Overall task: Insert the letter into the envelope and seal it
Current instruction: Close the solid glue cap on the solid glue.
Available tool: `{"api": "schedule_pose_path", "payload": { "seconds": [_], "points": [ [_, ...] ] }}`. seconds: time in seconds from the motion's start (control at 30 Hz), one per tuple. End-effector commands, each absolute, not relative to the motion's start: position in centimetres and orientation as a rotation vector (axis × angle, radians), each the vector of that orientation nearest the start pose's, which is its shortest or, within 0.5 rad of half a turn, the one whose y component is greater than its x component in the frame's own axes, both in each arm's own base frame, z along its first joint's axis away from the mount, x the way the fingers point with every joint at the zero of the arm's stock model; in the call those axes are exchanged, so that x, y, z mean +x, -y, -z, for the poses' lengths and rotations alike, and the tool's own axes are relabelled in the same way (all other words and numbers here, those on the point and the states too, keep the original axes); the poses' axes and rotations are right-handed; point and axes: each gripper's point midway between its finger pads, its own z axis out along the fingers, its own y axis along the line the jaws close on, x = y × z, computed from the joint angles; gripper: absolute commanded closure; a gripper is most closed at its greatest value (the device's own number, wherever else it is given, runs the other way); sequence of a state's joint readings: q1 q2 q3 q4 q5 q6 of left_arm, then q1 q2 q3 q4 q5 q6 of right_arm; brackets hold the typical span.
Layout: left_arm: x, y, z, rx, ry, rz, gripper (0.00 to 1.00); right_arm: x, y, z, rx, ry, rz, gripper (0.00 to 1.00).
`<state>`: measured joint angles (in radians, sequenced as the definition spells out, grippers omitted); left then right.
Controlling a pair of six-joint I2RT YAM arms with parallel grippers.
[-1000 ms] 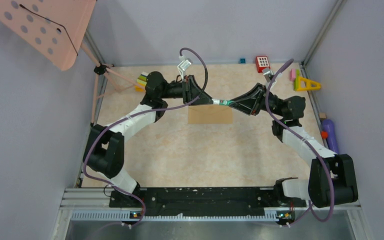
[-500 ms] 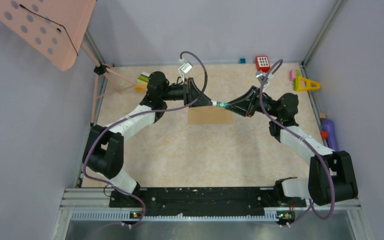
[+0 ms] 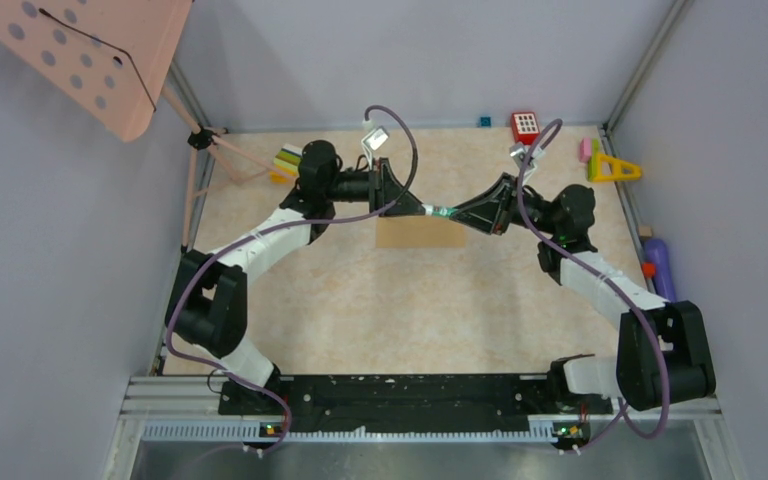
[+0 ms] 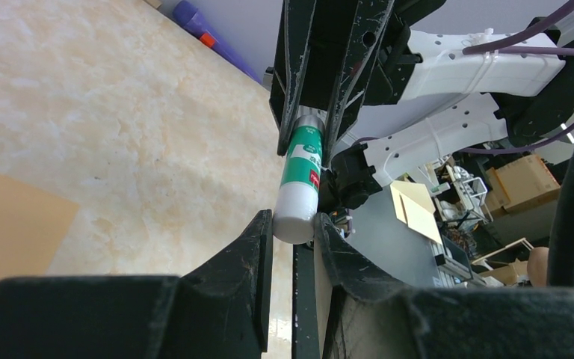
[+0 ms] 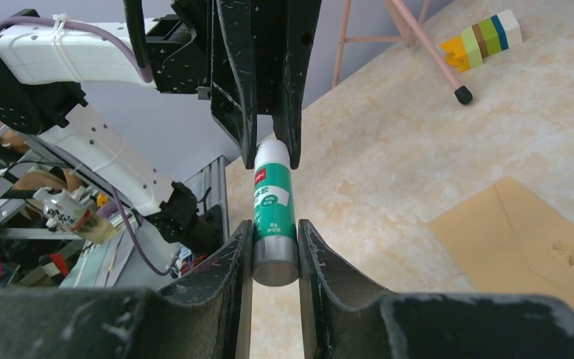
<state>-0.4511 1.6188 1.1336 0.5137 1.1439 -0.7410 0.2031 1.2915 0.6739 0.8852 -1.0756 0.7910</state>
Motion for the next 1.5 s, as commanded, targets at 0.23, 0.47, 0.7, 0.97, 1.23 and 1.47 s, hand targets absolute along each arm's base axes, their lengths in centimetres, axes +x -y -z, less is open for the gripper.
{"api": "schedule_pose_path", "payload": {
  "seconds": [0.23,0.47,0.7,0.97,1.23,1.47],
  "points": [
    [24.1,36.5,-30.1,1.035,-1.630,1.759,0.99,27.0,-25.6,-28.8,-0.651,-1.491,-1.510,1.00],
    [24.0,36.3,-30.6,1.039,-1.622,1.766,1.00,26.8,-26.2,-28.2,-0.661,-1.508,-1.529,1.00],
    [25.1,35.3,-31.2,0.987,-1.607,1.758,1.00,27.0,-26.0,-28.4,-0.676,-1.514,-1.495,1.00],
    [25.2,34.3,-32.2,0.976,-1.577,1.736,1.00,27.7,-25.8,-28.1,-0.649,-1.544,-1.479,0.86],
    [26.6,33.2,-32.2,0.919,-1.586,1.701,1.00,28.7,-24.8,-28.6,-0.625,-1.556,-1.441,0.14],
    [30.4,29.8,-30.3,0.789,-1.666,1.519,1.00,30.0,-22.4,-29.9,-0.549,-1.541,-1.401,0.01]
  ]
}}
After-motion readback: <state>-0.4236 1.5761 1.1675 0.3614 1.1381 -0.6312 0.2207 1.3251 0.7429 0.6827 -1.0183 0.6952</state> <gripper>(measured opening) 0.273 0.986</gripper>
